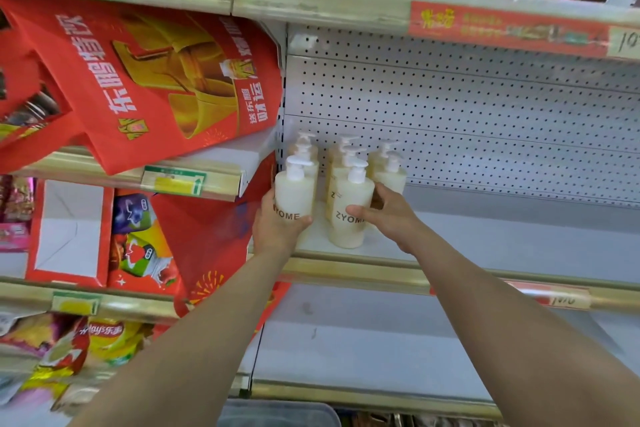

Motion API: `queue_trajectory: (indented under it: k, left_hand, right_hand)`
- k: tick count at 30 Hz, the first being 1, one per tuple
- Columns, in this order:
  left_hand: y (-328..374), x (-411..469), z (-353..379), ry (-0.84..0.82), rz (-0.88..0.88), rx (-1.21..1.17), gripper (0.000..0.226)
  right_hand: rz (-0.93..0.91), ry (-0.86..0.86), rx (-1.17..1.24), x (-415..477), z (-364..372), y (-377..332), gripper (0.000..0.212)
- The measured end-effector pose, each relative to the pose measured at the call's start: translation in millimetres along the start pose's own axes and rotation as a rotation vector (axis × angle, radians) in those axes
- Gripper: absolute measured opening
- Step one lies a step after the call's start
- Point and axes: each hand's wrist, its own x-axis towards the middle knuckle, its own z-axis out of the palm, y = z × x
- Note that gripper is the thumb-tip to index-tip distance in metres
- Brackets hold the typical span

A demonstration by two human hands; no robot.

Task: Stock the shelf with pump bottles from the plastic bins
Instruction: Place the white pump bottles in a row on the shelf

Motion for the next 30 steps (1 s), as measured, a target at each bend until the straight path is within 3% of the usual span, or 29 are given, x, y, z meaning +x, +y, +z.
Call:
queue_trajectory:
  k: [5,9,13,19,26,30]
  left_hand:
    - [4,-5,-8,-0.042,-0.009,0.049,0.094]
    - [8,-16,-25,-0.053,0.01,0.15,0.095]
    - [14,-32,-52,-0.074,0.039,0.247,0.089]
    - [30,-65,-100,-0.039,0.192,0.359,0.054]
    - [50,-92,-150,0.116,0.39,0.618,0.06]
    - [45,-102,-169,0.114,0.411,0.675,0.064]
  right_hand:
    - [0.032,0.048,-0.127,-9,4,-11,0.065]
    - [0.016,0.292,-0.302,-27,11,-31,0.09]
    - [-0.088,0.406,-0.551,-53,16,-52,0.082]
    - [-0.188,0.314,-0.789,-96,40,-81,0.07]
    - [-0.207,0.25,-0.831,-135,75,-110,0.068]
    - [-0.185,0.208,-0.806,-150,95,-115,0.069]
